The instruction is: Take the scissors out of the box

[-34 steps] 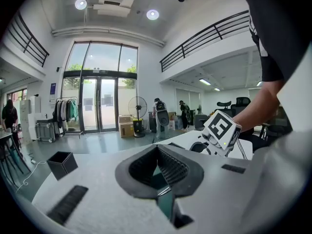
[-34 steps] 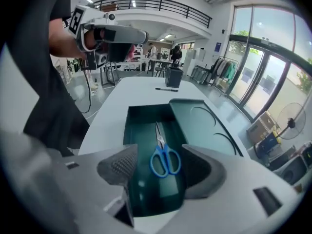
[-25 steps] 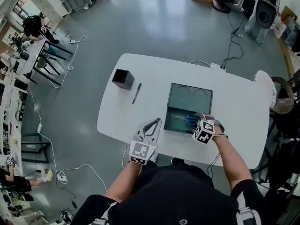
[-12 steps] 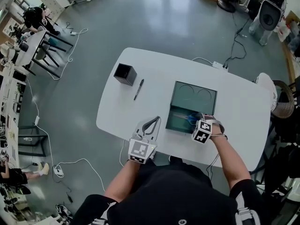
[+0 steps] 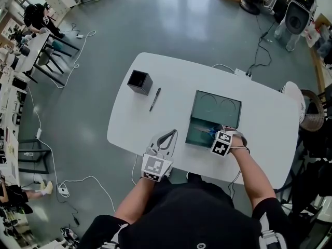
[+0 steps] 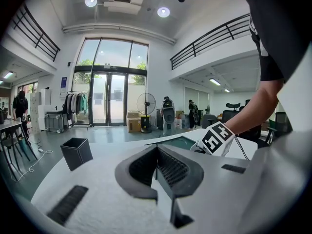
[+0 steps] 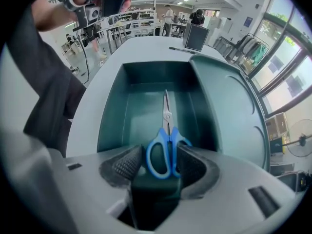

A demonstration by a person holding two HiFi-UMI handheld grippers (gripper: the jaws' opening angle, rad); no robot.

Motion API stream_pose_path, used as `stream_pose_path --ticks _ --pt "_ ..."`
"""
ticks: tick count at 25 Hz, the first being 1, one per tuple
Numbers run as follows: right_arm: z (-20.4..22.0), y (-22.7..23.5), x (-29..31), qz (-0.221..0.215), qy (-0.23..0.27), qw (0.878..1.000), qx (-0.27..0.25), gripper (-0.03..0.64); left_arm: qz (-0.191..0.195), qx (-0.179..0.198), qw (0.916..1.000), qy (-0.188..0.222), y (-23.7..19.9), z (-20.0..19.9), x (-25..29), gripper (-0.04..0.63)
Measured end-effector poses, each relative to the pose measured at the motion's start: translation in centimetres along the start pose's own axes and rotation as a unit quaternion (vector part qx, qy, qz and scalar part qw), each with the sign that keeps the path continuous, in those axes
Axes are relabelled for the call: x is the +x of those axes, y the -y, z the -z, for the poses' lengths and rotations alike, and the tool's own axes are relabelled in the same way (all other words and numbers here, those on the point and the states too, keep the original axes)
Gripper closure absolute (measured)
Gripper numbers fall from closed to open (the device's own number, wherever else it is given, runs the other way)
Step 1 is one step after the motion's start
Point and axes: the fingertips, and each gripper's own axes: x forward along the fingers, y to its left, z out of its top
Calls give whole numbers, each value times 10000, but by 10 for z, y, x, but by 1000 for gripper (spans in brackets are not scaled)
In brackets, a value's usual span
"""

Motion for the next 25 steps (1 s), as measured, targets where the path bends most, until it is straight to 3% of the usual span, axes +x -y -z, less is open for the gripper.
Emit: stream_pose_path --ticks 5,15,20,25 --pt "0 -1 2 -241 -8 9996 130 414 57 -24 10000 7 0 4 -2 583" --pt "-8 -5 -10 106 214 9997 114 417 111 45 9999 72 -3 -2 -10 584" --pt "-13 -9 -31 496 402 9978 151 417 185 94 9997 90 -1 -3 -15 583" --pt "-28 2 -72 1297 856 9875 256 417 279 139 9994 177 2 -10 -13 583"
